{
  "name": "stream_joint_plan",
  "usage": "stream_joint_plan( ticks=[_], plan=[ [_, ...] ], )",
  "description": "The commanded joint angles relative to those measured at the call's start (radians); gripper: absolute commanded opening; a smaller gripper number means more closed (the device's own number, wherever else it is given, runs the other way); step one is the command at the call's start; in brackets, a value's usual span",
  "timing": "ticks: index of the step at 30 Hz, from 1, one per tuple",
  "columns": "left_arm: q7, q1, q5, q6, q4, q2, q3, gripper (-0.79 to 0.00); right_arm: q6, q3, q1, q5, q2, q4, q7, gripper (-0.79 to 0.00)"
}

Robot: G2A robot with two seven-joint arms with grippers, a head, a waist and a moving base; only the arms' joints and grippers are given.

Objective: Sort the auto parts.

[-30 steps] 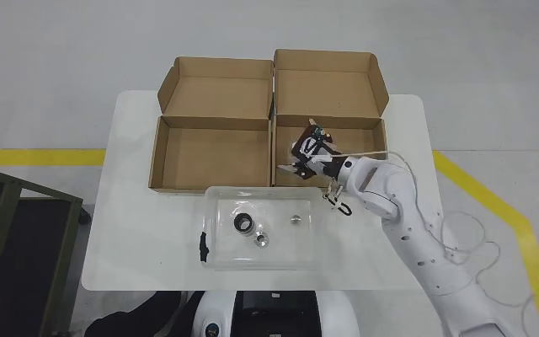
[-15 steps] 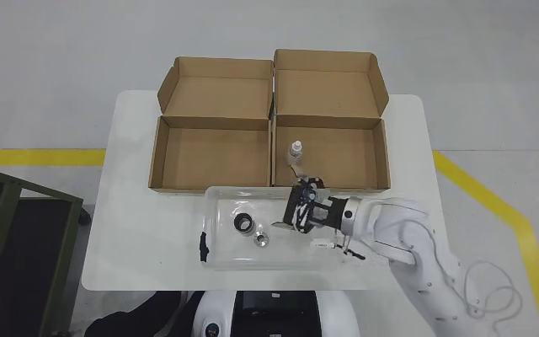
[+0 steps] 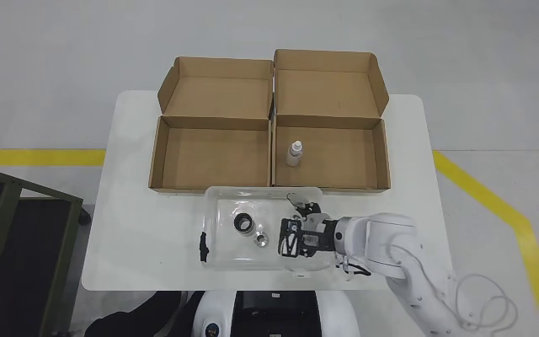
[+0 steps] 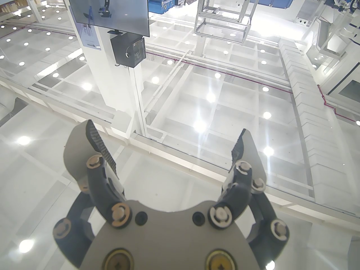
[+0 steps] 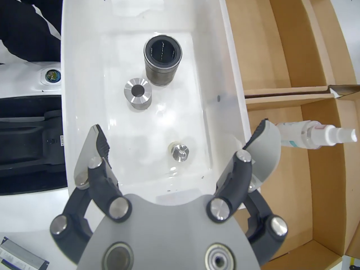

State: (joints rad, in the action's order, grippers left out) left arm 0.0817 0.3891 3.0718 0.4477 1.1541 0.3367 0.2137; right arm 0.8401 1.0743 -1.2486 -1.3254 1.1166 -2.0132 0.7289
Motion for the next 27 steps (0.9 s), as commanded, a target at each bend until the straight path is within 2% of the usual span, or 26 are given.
stream_joint_plan(
  ticks=[1,14,20,22,25,27],
  plan=[
    [0.000,0.000,0.000,0.000,0.000,0.000,0.000,0.000,-0.008,-0.009,0.008,-0.019,0.000,0.009,0.022,0.000],
    [0.000,0.000,0.000,0.000,0.000,0.000,0.000,0.000,-0.050,-0.078,0.060,-0.067,0.004,0.049,0.131,0.000],
    [0.000,0.000,0.000,0.000,0.000,0.000,0.000,0.000,-0.066,-0.109,0.089,-0.072,0.009,0.075,0.168,-0.200],
    [0.000,0.000,0.000,0.000,0.000,0.000,0.000,0.000,-0.070,-0.116,0.096,-0.075,0.010,0.083,0.175,-0.237],
    [0.000,0.000,0.000,0.000,0.000,0.000,0.000,0.000,-0.074,-0.126,0.106,-0.080,0.011,0.089,0.186,-0.366],
    [0.000,0.000,0.000,0.000,0.000,0.000,0.000,0.000,-0.078,-0.134,0.110,-0.100,0.011,0.087,0.199,-0.369]
  ],
)
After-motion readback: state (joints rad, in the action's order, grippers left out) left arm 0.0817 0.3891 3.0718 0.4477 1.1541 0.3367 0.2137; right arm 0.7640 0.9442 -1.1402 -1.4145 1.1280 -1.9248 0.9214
